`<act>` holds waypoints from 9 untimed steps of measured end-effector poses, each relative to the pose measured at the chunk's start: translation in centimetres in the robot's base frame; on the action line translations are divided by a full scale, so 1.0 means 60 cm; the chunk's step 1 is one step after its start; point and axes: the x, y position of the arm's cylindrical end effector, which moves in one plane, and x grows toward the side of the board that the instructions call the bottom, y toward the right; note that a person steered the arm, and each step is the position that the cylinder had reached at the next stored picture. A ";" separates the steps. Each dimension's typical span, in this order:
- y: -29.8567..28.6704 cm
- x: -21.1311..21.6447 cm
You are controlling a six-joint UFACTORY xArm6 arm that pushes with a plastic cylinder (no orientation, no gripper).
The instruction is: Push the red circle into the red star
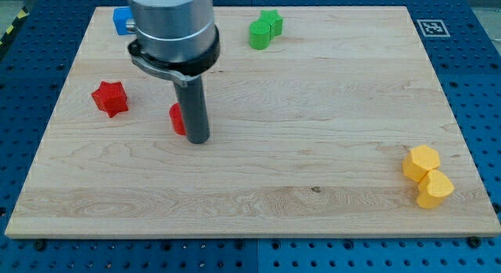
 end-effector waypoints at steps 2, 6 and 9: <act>-0.077 -0.037; -0.298 -0.073; -0.199 -0.051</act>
